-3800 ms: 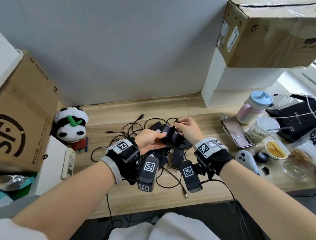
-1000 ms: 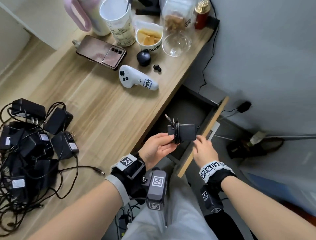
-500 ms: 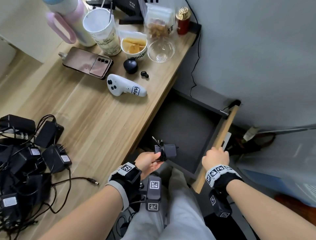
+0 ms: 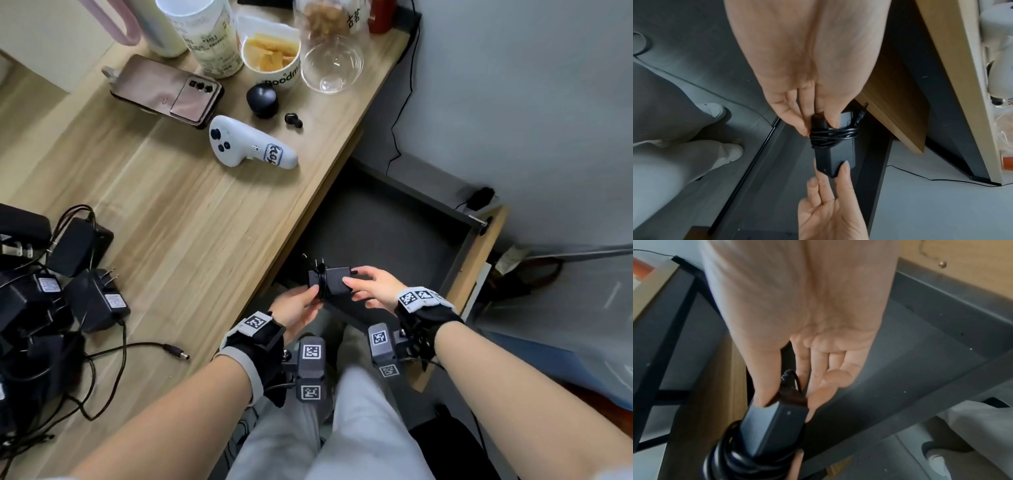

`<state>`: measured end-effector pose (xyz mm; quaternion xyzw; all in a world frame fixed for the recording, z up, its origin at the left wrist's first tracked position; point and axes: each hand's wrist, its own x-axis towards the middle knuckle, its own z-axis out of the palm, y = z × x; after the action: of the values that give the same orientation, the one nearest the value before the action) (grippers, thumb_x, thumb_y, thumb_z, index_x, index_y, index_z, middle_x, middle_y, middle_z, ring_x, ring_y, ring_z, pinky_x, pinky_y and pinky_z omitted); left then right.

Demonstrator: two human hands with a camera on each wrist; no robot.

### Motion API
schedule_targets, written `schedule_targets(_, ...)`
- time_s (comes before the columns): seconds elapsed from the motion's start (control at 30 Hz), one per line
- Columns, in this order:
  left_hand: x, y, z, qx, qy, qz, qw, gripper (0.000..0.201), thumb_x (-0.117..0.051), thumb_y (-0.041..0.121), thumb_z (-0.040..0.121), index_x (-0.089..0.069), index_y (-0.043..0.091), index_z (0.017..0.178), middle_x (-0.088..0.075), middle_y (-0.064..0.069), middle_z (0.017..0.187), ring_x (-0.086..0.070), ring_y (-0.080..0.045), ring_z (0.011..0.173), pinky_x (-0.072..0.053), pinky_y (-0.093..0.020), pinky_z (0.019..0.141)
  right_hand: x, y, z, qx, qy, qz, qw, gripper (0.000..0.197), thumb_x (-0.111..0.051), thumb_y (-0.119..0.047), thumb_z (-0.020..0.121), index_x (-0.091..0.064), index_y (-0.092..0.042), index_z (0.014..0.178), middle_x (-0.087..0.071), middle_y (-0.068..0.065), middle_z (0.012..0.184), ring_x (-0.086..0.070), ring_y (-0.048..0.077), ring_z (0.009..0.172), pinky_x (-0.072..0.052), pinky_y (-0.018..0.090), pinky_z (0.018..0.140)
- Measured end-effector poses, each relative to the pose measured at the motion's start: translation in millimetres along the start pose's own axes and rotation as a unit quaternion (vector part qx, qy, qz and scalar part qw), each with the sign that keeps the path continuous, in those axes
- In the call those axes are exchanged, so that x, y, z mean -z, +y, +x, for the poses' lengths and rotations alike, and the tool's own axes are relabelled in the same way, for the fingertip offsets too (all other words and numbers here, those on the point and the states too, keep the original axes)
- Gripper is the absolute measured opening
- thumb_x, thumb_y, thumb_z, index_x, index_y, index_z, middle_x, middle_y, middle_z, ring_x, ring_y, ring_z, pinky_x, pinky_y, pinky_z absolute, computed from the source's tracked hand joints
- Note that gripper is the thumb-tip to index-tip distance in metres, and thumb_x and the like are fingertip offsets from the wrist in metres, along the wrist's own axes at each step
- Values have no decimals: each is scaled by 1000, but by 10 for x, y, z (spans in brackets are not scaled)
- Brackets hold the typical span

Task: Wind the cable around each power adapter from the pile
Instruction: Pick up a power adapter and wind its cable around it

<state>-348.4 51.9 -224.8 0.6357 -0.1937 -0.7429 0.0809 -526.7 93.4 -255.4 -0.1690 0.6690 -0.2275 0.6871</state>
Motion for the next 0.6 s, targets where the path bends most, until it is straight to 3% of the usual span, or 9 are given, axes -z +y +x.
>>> schedule_targets(0.1,28,-29,138,-8,9,-15,1000,19,-53,22,95,-61,10,108,-62,-2,86,-58,-1,60,-44,-9,52,-23,-17,174,-9,-5,22,1000,46,-64,-27,88,-45,-19,129,-61,-3,86,-57,8,69,-40,19,60)
schedule_targets(0.17,31,-47,221,-11,24,-21,999,17,-50,24,96,-59,15,106,-62,0,92,-56,-3,71,-43,-13,61,-44,-14,298,-14,0,58,998,49,-66,-24,87,-43,-19,130,-59,-7,70,-56,4,60,-40,18,59)
schedule_targets(0.23,53,-82,312,-17,58,-17,998,23,-47,24,98,-55,15,118,-59,-1,102,-54,-7,81,-41,-17,67,-73,-1,431,-17,18,89,996,50,-66,-21,86,-42,-18,130,-56,-9,59,-54,2,53,-39,19,59)
schedule_targets(0.33,104,-154,429,-14,110,-4,994,29,-46,15,98,-48,12,127,-49,-5,111,-51,-15,90,-42,-20,66,-131,-19,648,-25,53,77,995,45,-68,-19,84,-48,-16,125,-59,-2,81,-57,8,65,-44,18,58)
schedule_targets(0.47,169,-178,636,-16,136,-13,991,20,-46,8,97,-50,10,116,-51,-7,111,-51,-19,97,-45,-27,68,-288,-12,992,-37,63,115,991,41,-70,-3,80,-50,-15,113,-60,10,102,-59,16,65,-53,17,49)
schedule_targets(0.53,220,-193,700,-14,134,-20,991,12,-42,6,97,-52,12,99,-51,-10,111,-54,-18,90,-45,-28,70,-397,-15,1113,-37,52,140,988,47,-67,4,81,-49,-13,121,-58,17,117,-59,19,70,-55,19,52)
schedule_targets(0.6,301,-244,743,-12,121,-26,992,17,-38,5,99,-54,11,99,-52,-15,118,-55,-14,79,-44,-25,67,-501,-41,1178,-34,30,157,987,51,-61,9,83,-46,-8,129,-54,21,128,-59,21,78,-56,21,58)
